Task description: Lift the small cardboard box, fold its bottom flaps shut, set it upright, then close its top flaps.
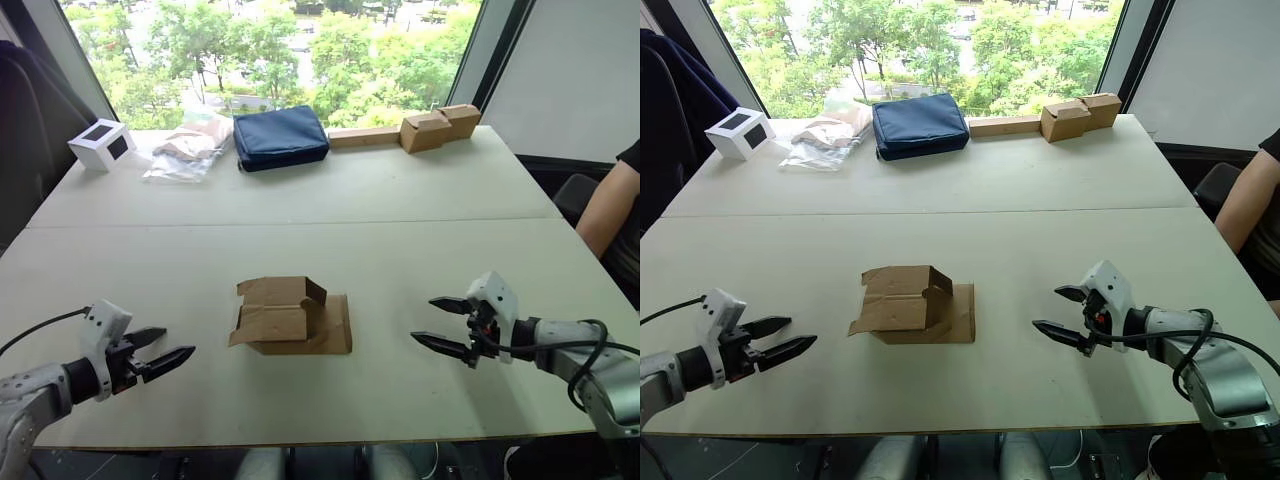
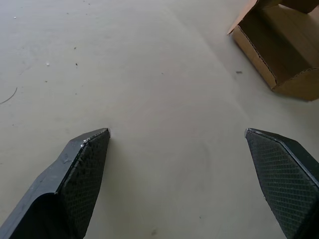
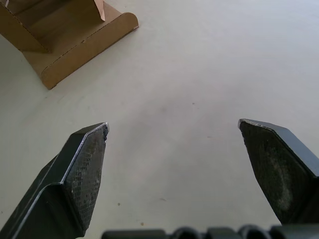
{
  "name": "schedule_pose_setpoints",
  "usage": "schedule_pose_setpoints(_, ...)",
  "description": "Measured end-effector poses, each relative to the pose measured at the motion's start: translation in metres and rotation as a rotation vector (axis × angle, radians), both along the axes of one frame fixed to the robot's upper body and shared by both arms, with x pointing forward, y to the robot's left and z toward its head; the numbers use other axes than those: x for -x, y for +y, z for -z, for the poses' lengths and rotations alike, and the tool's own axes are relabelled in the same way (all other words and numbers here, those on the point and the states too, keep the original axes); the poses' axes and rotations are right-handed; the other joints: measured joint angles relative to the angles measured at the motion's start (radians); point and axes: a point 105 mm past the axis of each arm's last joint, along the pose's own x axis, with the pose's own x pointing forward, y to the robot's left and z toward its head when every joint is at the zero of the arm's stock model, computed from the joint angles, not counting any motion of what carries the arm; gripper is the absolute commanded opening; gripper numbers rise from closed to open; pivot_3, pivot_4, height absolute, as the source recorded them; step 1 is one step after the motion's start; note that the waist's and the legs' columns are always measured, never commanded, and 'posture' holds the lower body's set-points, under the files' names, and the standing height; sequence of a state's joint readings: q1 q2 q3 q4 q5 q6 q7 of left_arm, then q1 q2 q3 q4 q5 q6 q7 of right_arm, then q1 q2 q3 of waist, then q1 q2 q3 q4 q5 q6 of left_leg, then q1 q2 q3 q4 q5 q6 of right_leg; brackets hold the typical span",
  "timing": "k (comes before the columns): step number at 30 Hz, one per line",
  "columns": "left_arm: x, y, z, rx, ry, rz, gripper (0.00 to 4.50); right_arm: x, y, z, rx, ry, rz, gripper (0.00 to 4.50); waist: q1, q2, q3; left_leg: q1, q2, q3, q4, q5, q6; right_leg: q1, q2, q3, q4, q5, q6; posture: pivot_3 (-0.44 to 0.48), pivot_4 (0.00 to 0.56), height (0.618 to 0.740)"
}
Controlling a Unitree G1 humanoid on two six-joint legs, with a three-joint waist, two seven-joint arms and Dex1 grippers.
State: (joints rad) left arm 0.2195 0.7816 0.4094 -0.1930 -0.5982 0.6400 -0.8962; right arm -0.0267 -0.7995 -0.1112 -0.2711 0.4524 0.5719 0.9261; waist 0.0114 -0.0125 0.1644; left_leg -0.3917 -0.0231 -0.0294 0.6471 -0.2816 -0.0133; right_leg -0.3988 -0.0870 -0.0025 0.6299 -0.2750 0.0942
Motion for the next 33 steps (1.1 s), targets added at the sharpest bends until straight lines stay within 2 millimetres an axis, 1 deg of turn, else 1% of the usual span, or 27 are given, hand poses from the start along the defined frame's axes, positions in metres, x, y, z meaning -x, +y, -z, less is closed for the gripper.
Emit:
schedule_pose_setpoints(10, -0.007, 0.006, -0.001, -0.015, -0.031, -0.024, 4.48, -0.002, 0.005, 0.002, -0.006, -0.002, -0.002, 4.43, 0.0, 0.0, 0.0, 0.0, 0.0, 0.0, 0.0, 0.0, 0.0, 0.0, 0.0, 0.0, 0.0, 0.0, 0.0, 0.0, 0.15, 0.737)
schedule_pose_setpoints(18, -0.005, 0.008, 0.002, -0.011, -0.025, -0.031, 4.48, -0.003, 0.006, 0.001, -0.011, -0.008, 0.0, 4.43, 0.0, 0.0, 0.0, 0.0, 0.0, 0.0, 0.0, 0.0, 0.0, 0.0, 0.0, 0.0, 0.0, 0.0, 0.0, 0.0, 0.15, 0.737)
schedule_pose_setpoints(21, -0.006, 0.011, 0.002, -0.038, -0.037, -0.037, 4.48, -0.004, 0.008, 0.0, -0.016, -0.013, -0.001, 4.43, 0.0, 0.0, 0.0, 0.0, 0.0, 0.0, 0.0, 0.0, 0.0, 0.0, 0.0, 0.0, 0.0, 0.0, 0.0, 0.0, 0.15, 0.737)
schedule_pose_setpoints(28, -0.011, 0.011, -0.004, -0.066, -0.08, -0.042, 4.48, -0.011, 0.009, -0.008, -0.014, -0.043, -0.007, 4.43, 0.0, 0.0, 0.0, 0.0, 0.0, 0.0, 0.0, 0.0, 0.0, 0.0, 0.0, 0.0, 0.0, 0.0, 0.0, 0.0, 0.15, 0.737)
schedule_pose_setpoints(33, -0.014, 0.014, -0.007, -0.057, -0.065, -0.048, 4.48, -0.013, 0.008, -0.008, -0.005, -0.048, 0.003, 4.43, 0.0, 0.0, 0.0, 0.0, 0.0, 0.0, 0.0, 0.0, 0.0, 0.0, 0.0, 0.0, 0.0, 0.0, 0.0, 0.0, 0.15, 0.737)
